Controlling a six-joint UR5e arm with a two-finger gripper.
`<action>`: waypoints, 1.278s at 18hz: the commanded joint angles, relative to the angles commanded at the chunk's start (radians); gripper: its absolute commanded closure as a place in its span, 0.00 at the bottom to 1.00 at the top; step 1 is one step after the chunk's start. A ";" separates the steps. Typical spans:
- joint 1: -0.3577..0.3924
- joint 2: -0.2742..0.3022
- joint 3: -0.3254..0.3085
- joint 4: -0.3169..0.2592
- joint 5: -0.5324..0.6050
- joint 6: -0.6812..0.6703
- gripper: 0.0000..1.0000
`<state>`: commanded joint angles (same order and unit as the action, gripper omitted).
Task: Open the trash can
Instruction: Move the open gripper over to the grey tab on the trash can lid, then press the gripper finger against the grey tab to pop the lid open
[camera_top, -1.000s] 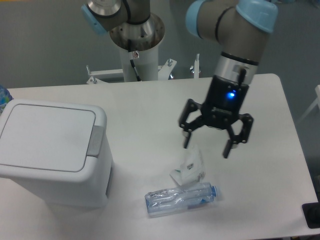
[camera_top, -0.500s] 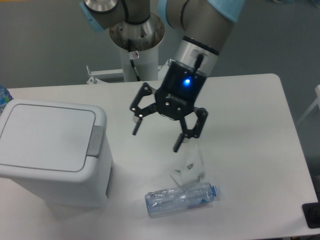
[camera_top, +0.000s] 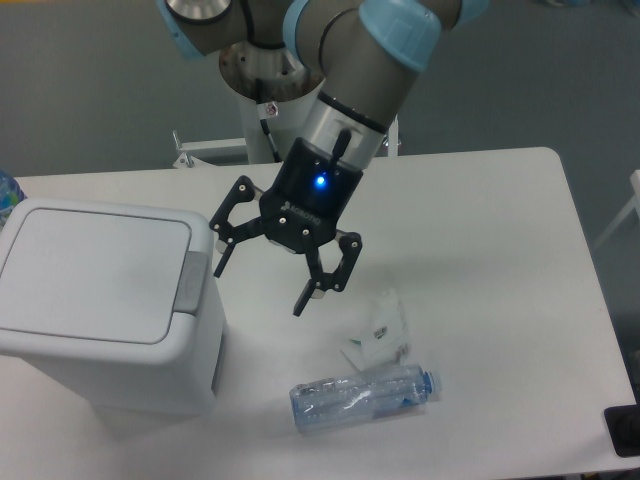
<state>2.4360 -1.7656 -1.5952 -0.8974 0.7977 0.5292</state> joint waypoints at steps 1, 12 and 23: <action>-0.005 0.000 -0.006 0.000 0.002 0.000 0.00; -0.011 0.000 -0.042 0.006 0.015 0.000 0.00; -0.012 -0.006 -0.048 0.008 0.025 0.000 0.00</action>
<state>2.4237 -1.7717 -1.6429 -0.8897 0.8222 0.5292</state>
